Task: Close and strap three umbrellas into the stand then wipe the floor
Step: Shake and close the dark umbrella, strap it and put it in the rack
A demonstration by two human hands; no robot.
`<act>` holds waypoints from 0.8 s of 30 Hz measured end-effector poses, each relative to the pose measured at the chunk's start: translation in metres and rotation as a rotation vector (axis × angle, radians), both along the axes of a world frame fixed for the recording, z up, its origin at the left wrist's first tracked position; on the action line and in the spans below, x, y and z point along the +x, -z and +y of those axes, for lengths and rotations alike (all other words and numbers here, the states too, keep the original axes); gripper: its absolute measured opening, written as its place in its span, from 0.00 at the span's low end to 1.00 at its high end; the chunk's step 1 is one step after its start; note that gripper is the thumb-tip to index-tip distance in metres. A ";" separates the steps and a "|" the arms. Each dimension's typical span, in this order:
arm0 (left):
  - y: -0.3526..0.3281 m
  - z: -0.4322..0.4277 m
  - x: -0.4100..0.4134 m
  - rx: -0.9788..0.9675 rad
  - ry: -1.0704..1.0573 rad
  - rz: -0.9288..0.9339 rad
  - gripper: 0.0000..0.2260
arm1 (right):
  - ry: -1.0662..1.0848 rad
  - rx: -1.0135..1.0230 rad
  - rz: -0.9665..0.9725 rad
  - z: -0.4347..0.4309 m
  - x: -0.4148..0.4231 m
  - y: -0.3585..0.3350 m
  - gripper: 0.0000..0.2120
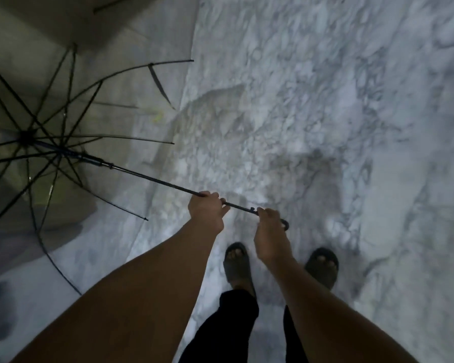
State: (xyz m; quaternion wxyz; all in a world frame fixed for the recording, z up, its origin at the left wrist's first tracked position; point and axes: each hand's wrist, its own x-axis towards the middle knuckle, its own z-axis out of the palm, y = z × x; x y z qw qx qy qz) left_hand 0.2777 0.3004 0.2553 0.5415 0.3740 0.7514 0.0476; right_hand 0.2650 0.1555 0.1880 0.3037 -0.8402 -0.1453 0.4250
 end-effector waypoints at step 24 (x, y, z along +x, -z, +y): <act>-0.399 -0.262 0.265 -0.138 0.612 -0.484 0.08 | 0.504 -0.292 -0.376 -0.270 0.219 -0.437 0.12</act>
